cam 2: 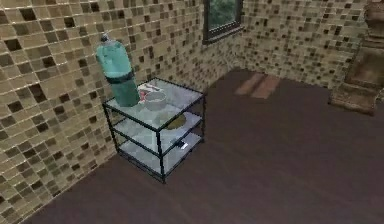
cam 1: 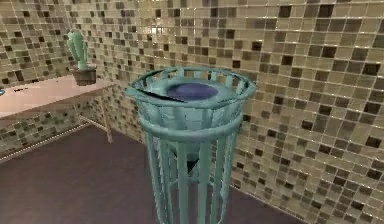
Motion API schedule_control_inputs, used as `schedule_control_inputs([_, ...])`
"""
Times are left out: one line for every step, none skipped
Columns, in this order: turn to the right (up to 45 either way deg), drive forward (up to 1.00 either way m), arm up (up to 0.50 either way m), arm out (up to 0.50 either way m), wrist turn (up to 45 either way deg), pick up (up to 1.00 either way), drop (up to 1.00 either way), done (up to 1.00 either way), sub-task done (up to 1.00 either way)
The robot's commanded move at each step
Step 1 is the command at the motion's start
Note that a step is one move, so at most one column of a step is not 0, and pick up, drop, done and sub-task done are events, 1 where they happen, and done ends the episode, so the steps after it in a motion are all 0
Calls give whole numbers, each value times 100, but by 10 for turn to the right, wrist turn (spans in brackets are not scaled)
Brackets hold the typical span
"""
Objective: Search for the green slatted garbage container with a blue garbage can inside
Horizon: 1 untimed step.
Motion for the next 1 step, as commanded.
schedule_control_inputs([0, 0, 0, 0, 0, 0, 0, 100, 0])
